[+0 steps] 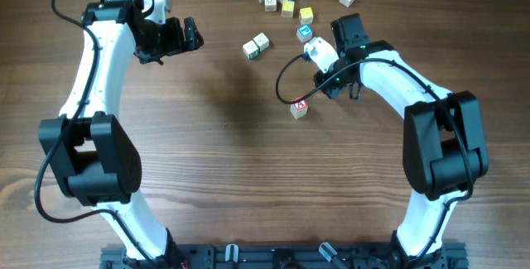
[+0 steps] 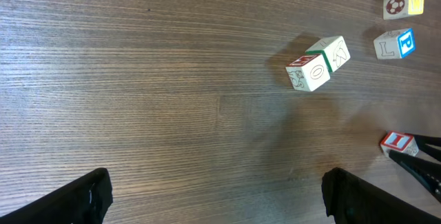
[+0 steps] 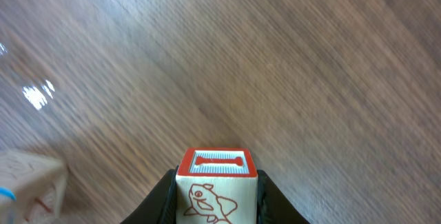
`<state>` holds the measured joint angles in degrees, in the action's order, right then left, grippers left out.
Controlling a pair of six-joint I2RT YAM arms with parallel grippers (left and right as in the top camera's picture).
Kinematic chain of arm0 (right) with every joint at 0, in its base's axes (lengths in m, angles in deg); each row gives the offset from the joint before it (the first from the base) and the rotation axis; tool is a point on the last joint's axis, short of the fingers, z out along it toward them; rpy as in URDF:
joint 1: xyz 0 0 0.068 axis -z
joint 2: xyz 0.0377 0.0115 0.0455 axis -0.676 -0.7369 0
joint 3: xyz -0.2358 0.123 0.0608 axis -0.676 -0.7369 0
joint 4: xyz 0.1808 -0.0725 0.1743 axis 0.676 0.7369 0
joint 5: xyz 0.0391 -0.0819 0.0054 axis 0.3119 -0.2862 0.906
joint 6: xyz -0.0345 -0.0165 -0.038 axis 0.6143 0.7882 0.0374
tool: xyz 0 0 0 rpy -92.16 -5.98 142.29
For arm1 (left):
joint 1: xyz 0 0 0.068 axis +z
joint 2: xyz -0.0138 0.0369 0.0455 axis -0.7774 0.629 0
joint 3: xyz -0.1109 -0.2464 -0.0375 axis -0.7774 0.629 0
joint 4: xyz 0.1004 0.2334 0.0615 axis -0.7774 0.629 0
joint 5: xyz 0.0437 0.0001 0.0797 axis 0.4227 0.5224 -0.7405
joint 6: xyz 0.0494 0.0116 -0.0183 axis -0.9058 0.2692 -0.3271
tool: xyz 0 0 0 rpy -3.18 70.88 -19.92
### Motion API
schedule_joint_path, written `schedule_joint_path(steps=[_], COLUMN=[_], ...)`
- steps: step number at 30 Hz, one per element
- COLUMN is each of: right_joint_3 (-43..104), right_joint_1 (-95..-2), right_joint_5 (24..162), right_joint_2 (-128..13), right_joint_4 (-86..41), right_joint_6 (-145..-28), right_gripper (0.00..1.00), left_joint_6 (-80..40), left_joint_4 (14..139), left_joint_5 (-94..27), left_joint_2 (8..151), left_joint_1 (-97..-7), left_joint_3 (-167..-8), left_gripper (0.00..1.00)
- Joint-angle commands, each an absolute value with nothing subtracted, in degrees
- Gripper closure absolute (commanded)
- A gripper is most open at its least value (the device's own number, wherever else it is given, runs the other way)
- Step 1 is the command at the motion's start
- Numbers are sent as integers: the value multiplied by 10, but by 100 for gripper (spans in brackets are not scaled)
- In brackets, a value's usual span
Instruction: Form a tower
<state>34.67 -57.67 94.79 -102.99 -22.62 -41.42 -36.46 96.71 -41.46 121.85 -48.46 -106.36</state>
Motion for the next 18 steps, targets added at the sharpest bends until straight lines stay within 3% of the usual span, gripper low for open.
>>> schedule_joint_path(steps=[1,4,7,14,16,18], right_joint_3=[355,355,355,309,226,79], right_joint_1=[-581,-577,-574,-574,-574,-574], right_joint_5=[1025,1087,1150,1143,1131,1079], right_joint_2=[-1027,-970,-811,-512,-421,-337], right_joint_4=[-257,-264,-233,-81,-113,-240], right_joint_6=[-500,-528,-538,-548,-578,-640], right_gripper=[82,82,80,84,85,85], left_joint_6=[-376,-376,-376,-376,-376,-376], left_joint_4=[965,965,965,965,965,965], left_joint_5=[-414,-414,-414,-414,-414,-414], left_joint_2=[1223,1223,1223,1223,1223,1223], left_joint_1=[-486,-486,-486,-486,-486,-486], left_joint_3=[-1063,-1063,-1063,-1063,-1063,-1063], left_gripper=[0,0,0,0,0,0])
